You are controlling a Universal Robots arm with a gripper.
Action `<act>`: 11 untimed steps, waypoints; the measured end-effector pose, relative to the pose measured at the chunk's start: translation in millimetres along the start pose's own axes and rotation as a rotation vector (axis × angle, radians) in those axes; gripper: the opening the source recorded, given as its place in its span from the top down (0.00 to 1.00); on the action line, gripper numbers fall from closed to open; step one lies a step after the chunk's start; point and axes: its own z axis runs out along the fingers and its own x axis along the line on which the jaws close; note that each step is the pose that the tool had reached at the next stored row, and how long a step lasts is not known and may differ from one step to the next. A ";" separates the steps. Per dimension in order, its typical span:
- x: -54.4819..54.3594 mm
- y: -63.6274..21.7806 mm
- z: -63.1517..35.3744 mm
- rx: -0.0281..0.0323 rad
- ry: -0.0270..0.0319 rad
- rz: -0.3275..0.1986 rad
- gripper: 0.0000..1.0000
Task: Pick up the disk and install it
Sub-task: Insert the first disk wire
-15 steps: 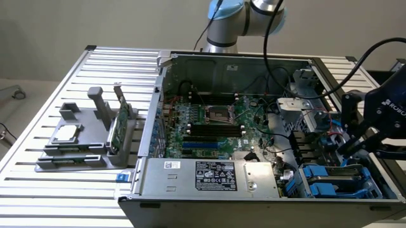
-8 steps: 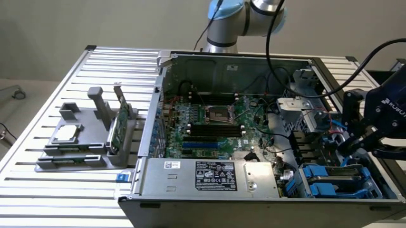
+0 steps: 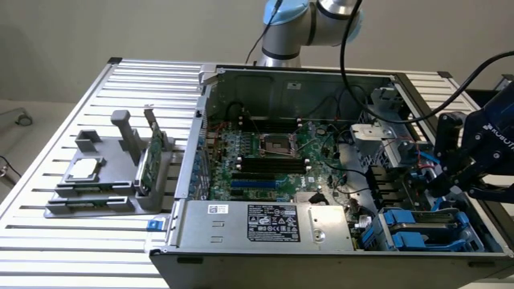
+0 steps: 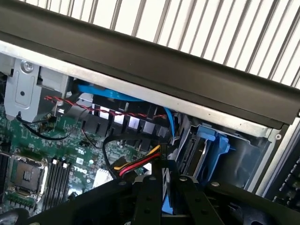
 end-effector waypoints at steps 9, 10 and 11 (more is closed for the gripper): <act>-0.1 0.0 0.1 -0.0078 0.0031 0.129 0.84; -0.1 0.0 0.1 -0.0081 0.0017 0.140 0.84; -0.1 0.0 0.0 -0.0081 -0.0007 0.150 0.84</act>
